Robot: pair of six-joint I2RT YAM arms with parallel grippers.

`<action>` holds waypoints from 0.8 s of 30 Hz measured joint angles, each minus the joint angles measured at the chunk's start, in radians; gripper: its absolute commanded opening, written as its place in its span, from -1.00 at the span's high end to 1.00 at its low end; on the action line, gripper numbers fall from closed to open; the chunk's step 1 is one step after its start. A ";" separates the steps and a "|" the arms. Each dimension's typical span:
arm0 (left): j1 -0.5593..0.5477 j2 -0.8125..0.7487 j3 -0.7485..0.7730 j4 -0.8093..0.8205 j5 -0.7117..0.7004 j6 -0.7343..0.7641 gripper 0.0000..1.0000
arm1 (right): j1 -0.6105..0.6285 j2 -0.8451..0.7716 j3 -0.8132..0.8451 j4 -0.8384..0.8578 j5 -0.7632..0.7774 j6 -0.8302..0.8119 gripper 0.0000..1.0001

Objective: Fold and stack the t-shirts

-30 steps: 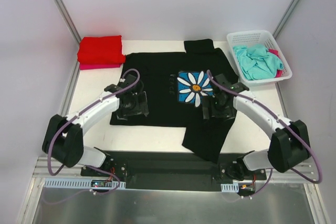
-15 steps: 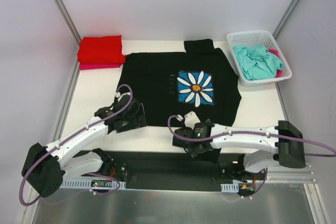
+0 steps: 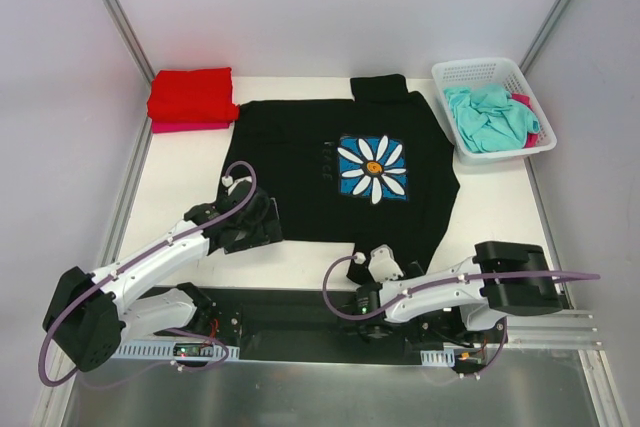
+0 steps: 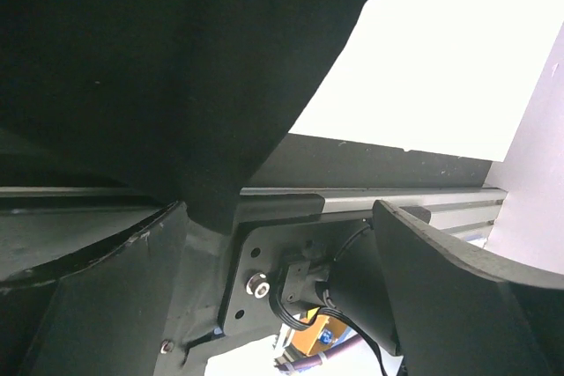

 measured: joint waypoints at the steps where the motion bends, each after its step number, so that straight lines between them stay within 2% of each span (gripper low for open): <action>1: -0.005 0.000 0.001 0.000 0.000 0.000 -0.98 | 0.004 0.002 -0.013 0.002 -0.002 0.017 -0.76; 9: -0.032 0.018 0.023 0.000 0.000 -0.003 -0.98 | 0.029 0.049 -0.007 0.005 -0.004 0.070 -0.73; 17: -0.051 0.031 0.048 -0.004 -0.002 -0.007 -0.98 | 0.057 0.119 0.103 0.013 -0.003 0.069 -0.68; 24: -0.058 0.030 0.055 -0.013 -0.004 -0.008 -0.98 | 0.060 0.119 0.075 0.015 -0.005 0.083 -0.69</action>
